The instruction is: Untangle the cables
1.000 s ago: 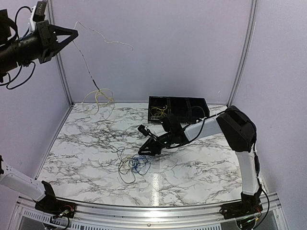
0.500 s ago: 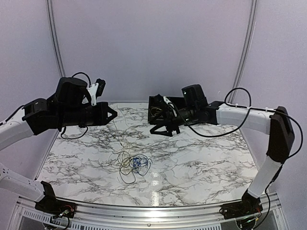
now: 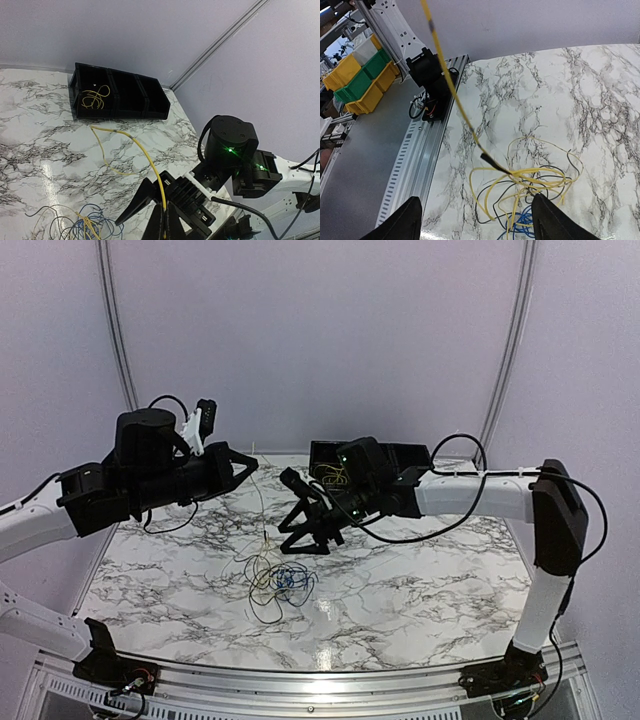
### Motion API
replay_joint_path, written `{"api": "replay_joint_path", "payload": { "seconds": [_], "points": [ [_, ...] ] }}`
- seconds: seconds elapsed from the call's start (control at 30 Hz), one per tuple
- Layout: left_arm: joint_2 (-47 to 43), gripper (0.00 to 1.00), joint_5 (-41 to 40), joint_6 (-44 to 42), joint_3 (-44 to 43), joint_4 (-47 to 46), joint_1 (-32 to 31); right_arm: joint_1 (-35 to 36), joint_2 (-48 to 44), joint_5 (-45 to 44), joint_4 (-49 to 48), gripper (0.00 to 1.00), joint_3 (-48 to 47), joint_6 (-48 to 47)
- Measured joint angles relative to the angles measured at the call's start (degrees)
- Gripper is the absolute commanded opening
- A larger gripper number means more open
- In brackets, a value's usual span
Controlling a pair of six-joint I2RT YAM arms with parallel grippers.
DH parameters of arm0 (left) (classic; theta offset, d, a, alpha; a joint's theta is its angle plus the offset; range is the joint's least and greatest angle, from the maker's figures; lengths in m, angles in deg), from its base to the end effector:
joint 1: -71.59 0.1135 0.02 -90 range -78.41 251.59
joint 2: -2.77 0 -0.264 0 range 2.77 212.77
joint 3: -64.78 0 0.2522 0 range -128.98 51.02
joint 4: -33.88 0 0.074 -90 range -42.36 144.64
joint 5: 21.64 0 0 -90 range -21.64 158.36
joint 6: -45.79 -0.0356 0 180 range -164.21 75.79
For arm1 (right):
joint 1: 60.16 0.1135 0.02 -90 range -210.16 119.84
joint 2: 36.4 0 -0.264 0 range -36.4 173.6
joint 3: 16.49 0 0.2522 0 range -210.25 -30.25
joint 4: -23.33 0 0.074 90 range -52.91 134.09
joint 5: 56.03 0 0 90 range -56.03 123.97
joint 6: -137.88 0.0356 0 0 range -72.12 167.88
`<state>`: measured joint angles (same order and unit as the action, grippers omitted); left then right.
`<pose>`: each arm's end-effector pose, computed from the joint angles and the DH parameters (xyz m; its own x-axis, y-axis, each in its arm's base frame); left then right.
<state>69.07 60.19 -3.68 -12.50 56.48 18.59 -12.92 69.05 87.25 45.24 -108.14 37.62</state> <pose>0.1656 -0.2114 0.3813 -0.5514 -0.3371 -0.7631 0.4584 0.6418 -0.6148 0.2592 0.3223 0.2522 -0.2330 -0.4089 -0.8823 -0.9374 -0.1471 0.3158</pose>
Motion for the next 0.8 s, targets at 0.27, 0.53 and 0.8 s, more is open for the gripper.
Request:
{"api": "replay_joint_path", "payload": {
  "seconds": [0.27,0.53,0.8],
  "points": [
    [0.0,0.0,0.2,0.8,0.2,-3.2,-0.2,2.1,2.3,-0.6,-7.0,0.57,-5.2,5.4],
    [0.0,0.0,0.0,0.9,0.2,-3.5,-0.2,2.8,4.4,1.4,-12.5,0.0,-5.5,11.1],
    [-1.9,0.48,0.2,-3.4,2.9,-4.8,-0.4,2.7,4.8,1.7,-13.3,0.0,-5.6,13.6]
  ]
}}
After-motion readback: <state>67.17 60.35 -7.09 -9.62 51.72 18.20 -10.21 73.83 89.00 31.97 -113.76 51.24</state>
